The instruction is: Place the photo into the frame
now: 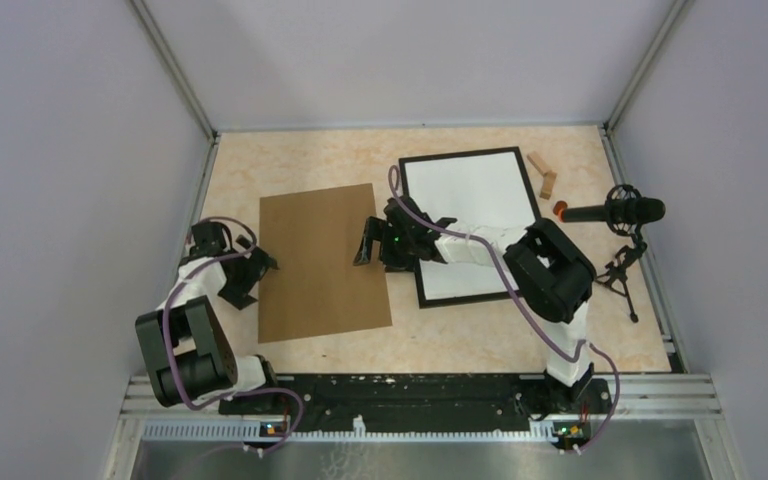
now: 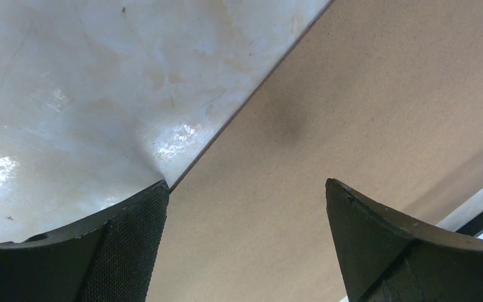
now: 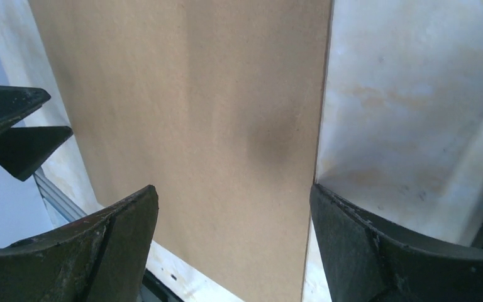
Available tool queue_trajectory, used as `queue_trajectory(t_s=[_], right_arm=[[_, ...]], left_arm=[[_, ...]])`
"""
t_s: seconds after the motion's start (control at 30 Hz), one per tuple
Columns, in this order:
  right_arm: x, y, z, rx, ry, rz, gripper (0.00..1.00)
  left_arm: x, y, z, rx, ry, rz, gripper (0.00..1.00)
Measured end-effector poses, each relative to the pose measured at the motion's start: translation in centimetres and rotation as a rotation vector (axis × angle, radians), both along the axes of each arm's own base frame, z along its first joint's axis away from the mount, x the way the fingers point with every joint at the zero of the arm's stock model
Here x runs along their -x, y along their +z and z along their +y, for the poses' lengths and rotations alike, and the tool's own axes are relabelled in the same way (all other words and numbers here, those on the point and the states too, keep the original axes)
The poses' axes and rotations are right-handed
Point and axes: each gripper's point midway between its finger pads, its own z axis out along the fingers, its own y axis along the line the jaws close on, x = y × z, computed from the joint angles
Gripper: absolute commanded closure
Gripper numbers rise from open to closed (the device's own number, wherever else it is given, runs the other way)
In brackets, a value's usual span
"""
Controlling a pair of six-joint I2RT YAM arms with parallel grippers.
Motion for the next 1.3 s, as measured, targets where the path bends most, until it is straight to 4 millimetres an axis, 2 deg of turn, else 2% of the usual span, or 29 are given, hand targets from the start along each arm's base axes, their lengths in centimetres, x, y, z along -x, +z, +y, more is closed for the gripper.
queue_trajectory(t_s=[0.27,0.6,0.67,0.77,0.9,1.07,1.2,1.3], right_arm=[[-0.9,0.6,2.1,-0.116,0.034,0.0,0.16],[-0.3,1.5,2.8,-0.213,0.012,0.091,0.17],[-0.3,2.2,2.8,-0.221,0.002,0.094,0.17],[-0.1,4.6,2.4,-0.249,-0.013,0.077,0.17],[-0.3,8.5,0.4,-0.296,-0.047,0.024,0.16],[-2.5,12.2,-3.5,-0.339,-0.143,-0.069,0.16],[-3.6,12.4,-7.4,-0.317,-0.214,-0.119,0.16],[-4.3,11.0,-10.9,-0.26,-0.256,-0.127,0.15]], left_arm=[[-1.0,0.0,1.1,-0.039,0.005,-0.036,0.01],[-2.2,-0.1,1.9,-0.07,0.008,-0.103,0.01],[-2.2,0.1,1.9,-0.078,0.005,-0.12,0.01],[-2.4,0.3,1.3,-0.097,-0.009,-0.141,0.01],[-3.2,0.6,-1.4,-0.104,-0.072,-0.163,0.01],[-3.4,0.7,-7.0,-0.053,-0.171,-0.17,0.01],[-3.3,0.9,-11.3,0.01,-0.228,-0.158,0.01],[-3.2,0.9,-14.5,0.072,-0.266,-0.137,0.01]])
